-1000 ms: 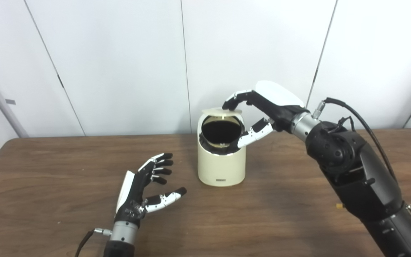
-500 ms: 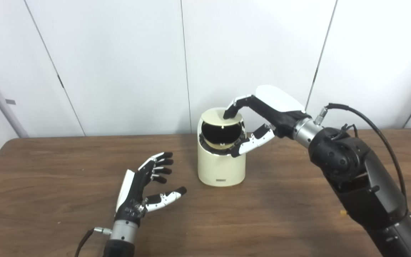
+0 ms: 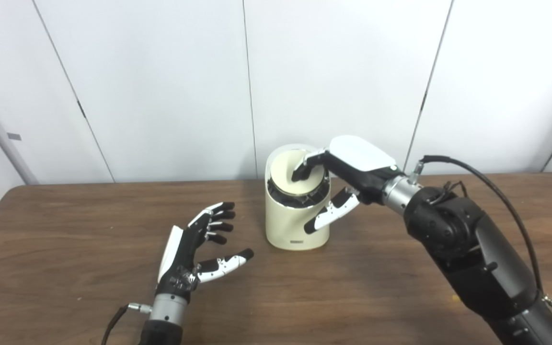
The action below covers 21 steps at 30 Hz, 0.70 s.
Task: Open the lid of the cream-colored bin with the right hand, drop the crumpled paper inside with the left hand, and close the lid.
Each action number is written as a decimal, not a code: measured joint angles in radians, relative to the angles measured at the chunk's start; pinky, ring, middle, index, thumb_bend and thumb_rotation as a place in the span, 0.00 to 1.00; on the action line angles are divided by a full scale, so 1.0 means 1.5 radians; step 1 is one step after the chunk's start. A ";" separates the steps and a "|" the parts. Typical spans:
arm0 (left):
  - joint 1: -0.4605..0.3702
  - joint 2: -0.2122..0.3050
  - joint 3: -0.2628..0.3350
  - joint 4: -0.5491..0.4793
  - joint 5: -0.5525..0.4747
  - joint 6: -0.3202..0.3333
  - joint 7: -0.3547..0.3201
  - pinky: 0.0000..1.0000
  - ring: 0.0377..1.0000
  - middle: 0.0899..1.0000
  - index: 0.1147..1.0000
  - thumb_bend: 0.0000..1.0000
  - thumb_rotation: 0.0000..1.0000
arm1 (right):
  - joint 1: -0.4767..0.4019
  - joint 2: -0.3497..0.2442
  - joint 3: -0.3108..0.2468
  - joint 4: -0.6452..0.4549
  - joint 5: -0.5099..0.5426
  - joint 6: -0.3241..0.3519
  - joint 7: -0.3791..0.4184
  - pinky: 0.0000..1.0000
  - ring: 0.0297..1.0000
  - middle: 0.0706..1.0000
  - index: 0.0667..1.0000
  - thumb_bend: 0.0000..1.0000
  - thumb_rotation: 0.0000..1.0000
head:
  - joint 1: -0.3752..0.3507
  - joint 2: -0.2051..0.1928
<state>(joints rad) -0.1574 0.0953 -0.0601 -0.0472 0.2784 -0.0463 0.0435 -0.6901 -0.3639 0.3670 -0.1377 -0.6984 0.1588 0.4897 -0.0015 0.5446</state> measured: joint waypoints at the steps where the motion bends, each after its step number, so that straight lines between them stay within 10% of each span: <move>1: 0.000 0.000 0.000 0.000 0.000 0.000 0.000 0.60 0.68 0.74 0.78 0.73 0.07 | -0.001 0.000 0.002 0.000 -0.005 -0.001 0.000 0.87 0.85 0.65 0.65 0.87 0.38 | 0.001 0.003; 21: 0.000 -0.005 -0.001 -0.011 0.001 0.016 -0.004 0.60 0.69 0.74 0.78 0.72 0.08 | -0.008 -0.001 0.018 0.001 -0.028 -0.012 0.013 0.92 0.86 0.66 0.65 0.85 0.38 | 0.006 0.016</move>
<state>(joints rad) -0.1572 0.0879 -0.0616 -0.0637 0.2802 -0.0216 0.0375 -0.7014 -0.3656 0.3934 -0.1358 -0.7406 0.1403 0.5094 0.0077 0.5691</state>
